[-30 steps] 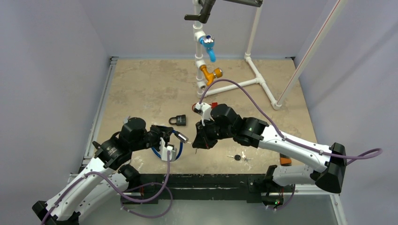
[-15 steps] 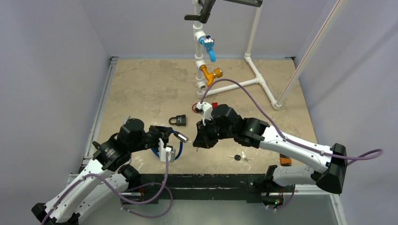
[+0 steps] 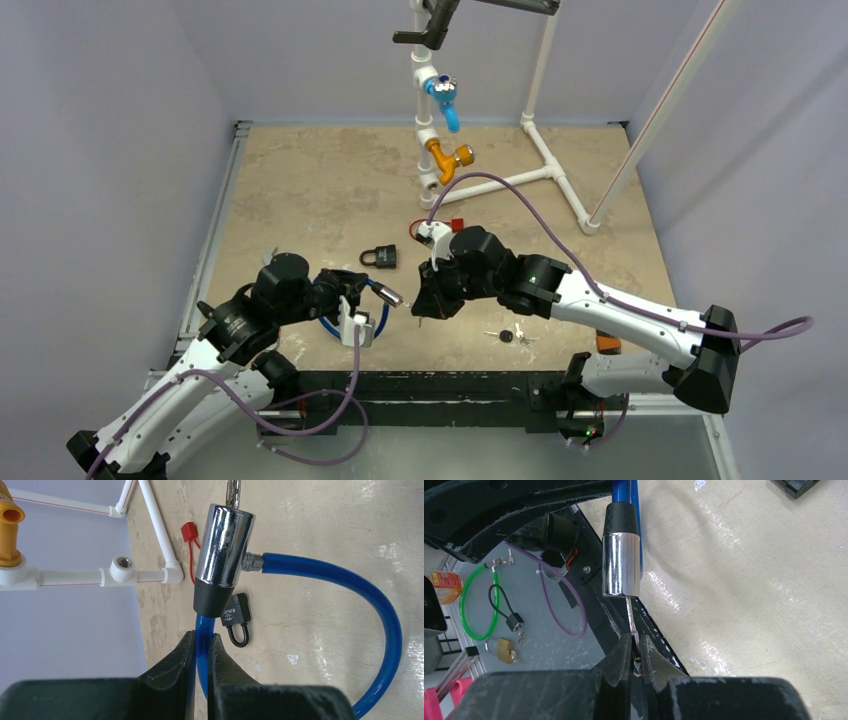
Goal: Unlock with the key
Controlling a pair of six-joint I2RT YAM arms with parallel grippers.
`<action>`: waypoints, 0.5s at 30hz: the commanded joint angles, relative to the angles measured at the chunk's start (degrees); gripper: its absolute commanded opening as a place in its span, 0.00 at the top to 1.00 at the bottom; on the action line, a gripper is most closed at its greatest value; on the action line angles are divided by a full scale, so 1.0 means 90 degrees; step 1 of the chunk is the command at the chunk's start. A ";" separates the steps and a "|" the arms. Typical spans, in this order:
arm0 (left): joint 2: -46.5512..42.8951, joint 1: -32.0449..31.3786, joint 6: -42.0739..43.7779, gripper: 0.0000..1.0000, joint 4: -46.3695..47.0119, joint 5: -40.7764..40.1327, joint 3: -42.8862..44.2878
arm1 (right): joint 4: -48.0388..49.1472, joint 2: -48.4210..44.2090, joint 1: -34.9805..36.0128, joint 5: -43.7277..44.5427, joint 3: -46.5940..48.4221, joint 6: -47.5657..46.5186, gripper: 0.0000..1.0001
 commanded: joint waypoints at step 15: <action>0.0095 -0.0553 -0.1702 1.00 0.0646 -0.0405 0.0654 | 0.1923 -0.0279 0.0102 0.0371 -0.0574 0.0750 1.00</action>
